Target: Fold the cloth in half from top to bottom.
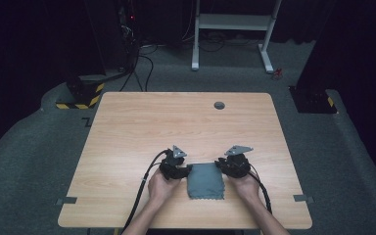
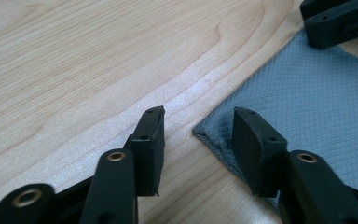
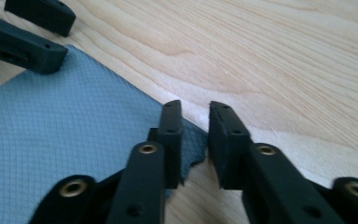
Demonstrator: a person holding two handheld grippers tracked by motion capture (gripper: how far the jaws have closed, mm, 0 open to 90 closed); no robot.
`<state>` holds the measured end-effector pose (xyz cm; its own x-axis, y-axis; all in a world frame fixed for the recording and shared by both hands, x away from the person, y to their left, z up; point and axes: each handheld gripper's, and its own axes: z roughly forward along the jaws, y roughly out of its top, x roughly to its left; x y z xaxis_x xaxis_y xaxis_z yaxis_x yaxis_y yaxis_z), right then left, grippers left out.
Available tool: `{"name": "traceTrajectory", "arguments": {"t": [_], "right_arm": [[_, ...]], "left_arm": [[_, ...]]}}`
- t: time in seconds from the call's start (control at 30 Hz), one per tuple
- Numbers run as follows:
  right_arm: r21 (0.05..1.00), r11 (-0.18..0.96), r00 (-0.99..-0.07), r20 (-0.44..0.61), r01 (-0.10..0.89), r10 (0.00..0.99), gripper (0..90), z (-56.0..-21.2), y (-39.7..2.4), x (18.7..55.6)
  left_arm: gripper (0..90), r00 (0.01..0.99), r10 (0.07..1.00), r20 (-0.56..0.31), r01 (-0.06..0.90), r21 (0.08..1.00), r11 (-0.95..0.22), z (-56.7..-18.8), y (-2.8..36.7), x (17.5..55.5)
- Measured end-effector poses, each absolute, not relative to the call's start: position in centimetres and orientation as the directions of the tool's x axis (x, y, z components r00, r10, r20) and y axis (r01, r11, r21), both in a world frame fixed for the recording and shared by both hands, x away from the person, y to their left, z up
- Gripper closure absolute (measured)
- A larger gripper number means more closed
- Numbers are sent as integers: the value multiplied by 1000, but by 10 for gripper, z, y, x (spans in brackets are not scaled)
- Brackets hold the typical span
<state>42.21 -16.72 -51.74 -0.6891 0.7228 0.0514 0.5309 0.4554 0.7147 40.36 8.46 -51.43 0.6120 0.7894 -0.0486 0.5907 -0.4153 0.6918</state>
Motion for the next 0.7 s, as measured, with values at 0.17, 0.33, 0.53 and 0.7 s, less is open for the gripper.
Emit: {"name": "traceTrajectory", "arguments": {"t": [0.17,0.33,0.53,0.7], "right_arm": [[701,470,-696,53,537,716,676,-517,-171,427],[684,488,-715,70,542,696,750,-515,-170,430],[676,512,-740,75,530,668,867,-514,-169,432],[676,520,-744,63,522,666,884,-513,-168,431]], "left_arm": [[492,614,788,-37,605,664,-440,-511,81,409],[562,635,772,-32,591,664,-458,-510,80,409],[711,651,755,-79,602,659,-450,-510,78,411],[842,657,739,-149,626,654,-424,-511,82,415]]}}
